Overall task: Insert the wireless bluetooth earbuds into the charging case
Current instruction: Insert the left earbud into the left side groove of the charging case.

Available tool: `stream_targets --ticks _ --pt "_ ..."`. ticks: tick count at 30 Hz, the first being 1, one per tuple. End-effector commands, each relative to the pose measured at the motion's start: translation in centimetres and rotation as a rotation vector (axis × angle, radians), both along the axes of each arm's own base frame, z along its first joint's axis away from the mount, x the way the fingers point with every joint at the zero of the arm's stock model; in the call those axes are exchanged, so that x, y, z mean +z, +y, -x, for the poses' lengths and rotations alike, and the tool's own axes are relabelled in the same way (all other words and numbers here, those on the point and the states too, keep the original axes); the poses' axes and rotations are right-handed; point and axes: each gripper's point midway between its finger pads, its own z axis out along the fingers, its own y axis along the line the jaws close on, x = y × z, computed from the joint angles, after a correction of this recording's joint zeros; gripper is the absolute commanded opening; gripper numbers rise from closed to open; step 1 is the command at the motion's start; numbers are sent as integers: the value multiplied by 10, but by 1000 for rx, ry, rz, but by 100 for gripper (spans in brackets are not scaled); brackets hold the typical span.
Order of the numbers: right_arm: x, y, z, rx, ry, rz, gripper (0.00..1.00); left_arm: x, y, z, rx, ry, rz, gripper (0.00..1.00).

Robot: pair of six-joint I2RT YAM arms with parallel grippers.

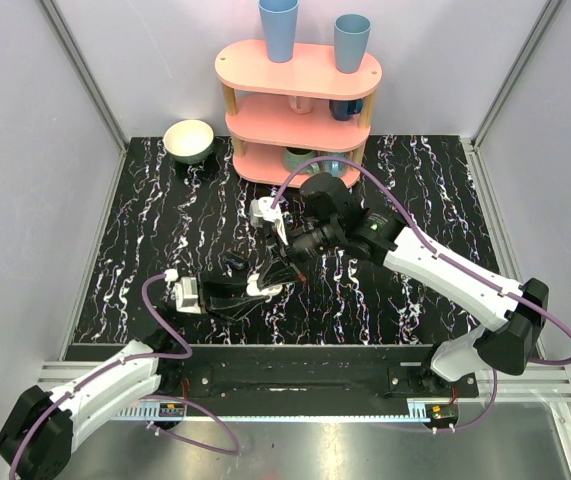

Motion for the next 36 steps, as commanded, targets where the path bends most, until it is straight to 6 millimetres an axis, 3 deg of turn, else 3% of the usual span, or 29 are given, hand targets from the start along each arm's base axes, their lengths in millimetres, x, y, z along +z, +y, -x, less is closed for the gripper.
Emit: stream_targets --ticks 1,17,22,26,36 --pt "13 4 -5 -12 -61 -26 5 6 2 11 -25 -67 16 0" --pt "8 10 -4 -7 -60 -14 6 4 0 13 -49 -68 10 0" --pt "-8 10 -9 -31 -82 42 6 9 2 13 -36 -80 30 0" --pt "-32 4 -16 -68 -102 163 6 10 3 12 -28 -78 34 0" --pt "-41 -1 -14 -61 -141 200 7 10 5 7 2 -70 47 0"
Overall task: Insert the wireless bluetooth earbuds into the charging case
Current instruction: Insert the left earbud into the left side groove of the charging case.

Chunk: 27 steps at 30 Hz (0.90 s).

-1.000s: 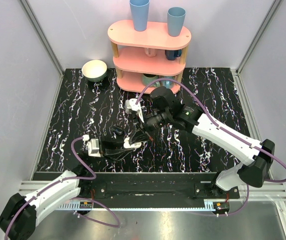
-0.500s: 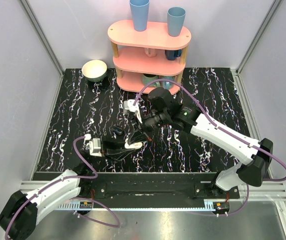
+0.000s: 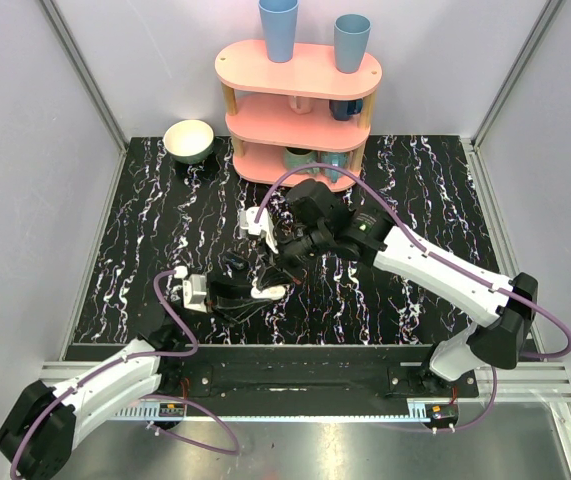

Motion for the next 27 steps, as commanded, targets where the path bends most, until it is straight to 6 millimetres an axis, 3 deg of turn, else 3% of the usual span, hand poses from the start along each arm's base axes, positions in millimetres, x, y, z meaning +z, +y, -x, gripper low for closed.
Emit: stream_targets --ticks 1,16,27 --pt "-17 -6 -5 -19 -40 76 7 31 9 8 23 -131 107 0" --pt "-18 -4 7 11 -23 78 16 42 19 -1 112 -144 170 0" --pt "-23 -2 3 -25 -41 105 23 45 34 -7 200 -148 238 0"
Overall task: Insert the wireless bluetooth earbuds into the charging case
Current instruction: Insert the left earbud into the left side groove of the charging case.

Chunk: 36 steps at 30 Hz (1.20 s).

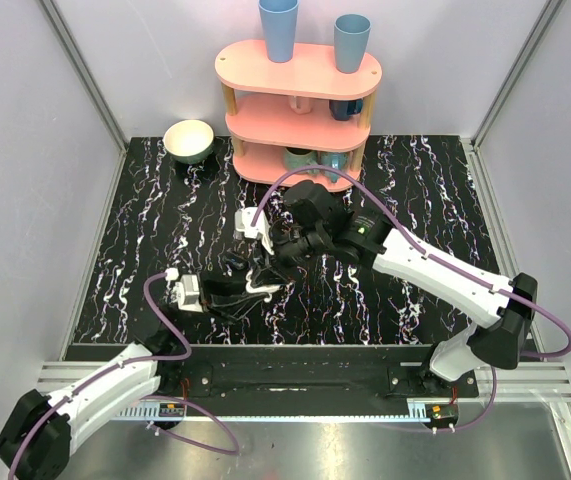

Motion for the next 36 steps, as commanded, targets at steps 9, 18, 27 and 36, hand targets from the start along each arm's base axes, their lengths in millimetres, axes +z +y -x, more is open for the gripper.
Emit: stream_targets --ticks 9,18,27,36 --pt "-15 -10 -14 -129 -50 98 33 33 27 2 123 -145 179 0" --pt "4 -7 -20 -167 -99 11 32 33 27 3 119 -151 177 0" --pt "13 -4 -21 -163 -114 -30 27 32 25 4 110 -148 169 0" --pt "24 -2 -20 -161 -125 -78 20 30 21 7 81 -153 149 0"
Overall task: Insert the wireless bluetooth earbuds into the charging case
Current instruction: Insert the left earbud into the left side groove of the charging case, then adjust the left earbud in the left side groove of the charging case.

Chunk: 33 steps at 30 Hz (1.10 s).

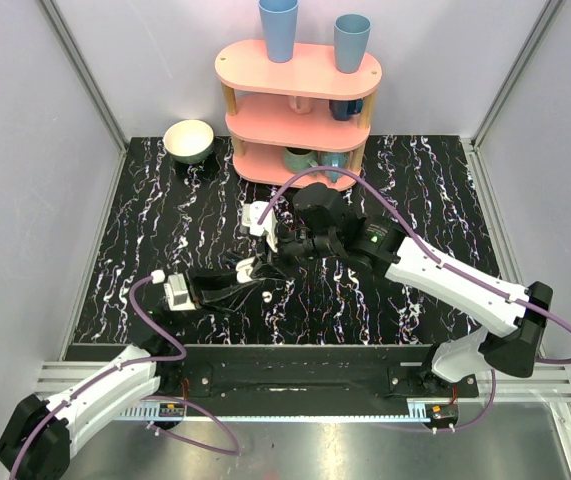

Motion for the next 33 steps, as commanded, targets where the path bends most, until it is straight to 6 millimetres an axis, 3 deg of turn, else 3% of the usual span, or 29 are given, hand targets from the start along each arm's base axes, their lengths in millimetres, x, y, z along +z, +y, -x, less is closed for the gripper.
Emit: stream_targets --ticks 1,13,20,33 --pt "2 -2 -5 -29 -28 -8 18 4 7 20 -33 -108 45 0" --pt "-2 -5 -1 28 -59 22 15 4 0 34 -118 -139 9 0" --pt "-24 -12 1 63 -36 139 15 9 3 38 -111 -166 31 0" --pt "-19 -12 13 153 -49 127 18 11 0 51 -187 -193 26 0"
